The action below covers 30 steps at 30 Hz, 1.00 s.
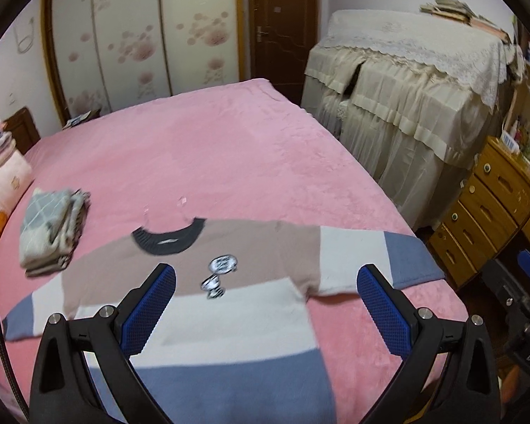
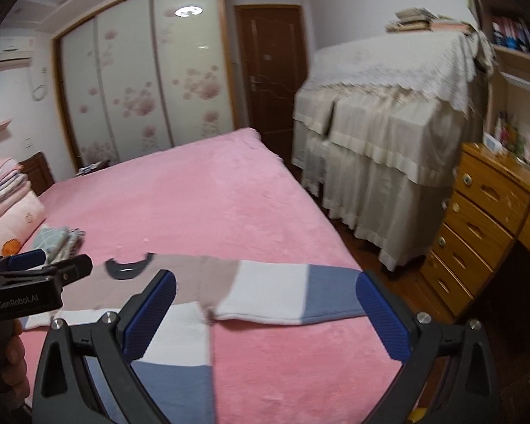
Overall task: Fold small clothes
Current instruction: 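Move the right tool to the sweater sleeve cuff and grasp it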
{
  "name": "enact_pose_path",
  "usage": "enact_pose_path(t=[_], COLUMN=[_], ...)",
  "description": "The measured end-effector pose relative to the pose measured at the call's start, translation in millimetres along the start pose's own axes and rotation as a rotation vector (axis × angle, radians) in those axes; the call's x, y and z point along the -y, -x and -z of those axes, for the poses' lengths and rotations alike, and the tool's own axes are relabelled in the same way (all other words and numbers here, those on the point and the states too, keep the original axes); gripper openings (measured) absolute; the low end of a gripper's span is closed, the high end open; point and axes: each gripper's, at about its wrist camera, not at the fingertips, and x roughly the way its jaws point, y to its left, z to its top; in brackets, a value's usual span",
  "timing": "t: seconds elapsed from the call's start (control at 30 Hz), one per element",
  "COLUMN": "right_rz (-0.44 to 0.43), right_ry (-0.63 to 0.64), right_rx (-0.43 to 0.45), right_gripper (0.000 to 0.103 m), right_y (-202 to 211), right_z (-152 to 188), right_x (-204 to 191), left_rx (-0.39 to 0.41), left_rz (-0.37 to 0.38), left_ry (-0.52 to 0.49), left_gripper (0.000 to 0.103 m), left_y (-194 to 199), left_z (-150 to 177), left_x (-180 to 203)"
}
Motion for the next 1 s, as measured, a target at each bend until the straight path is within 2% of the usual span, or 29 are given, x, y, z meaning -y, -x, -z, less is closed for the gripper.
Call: enact_pose_path(t=[0.27, 0.47, 0.53, 0.7, 1.0], right_rz=[0.076, 0.131, 0.13, 0.11, 0.031], right_ry=[-0.079, -0.145, -0.183, -0.321, -0.576], right_rx=[-0.142, -0.24, -0.273, -0.36, -0.452], right_gripper=[0.087, 0.086, 0.086, 0.074, 0.071], right_y=[-61.1, -103.0, -115.5, -146.8, -183.4], right_z=[19.8, 41.5, 50.0, 69.6, 99.7], right_x=[48.4, 86.2, 99.9, 141.0, 195.4], left_rx=[-0.094, -0.188, -0.201, -0.222, -0.216], left_rz=[0.02, 0.056, 0.064, 0.075, 0.064], left_ry=[-0.053, -0.102, -0.125, -0.177, -0.236], left_gripper=[0.102, 0.102, 0.102, 0.102, 0.102], left_y=[-96.5, -157.6, -171.1, -200.9, -228.4], left_z=[4.6, 24.6, 30.8, 40.3, 42.6], left_x=[52.2, 94.4, 109.8, 147.9, 194.1])
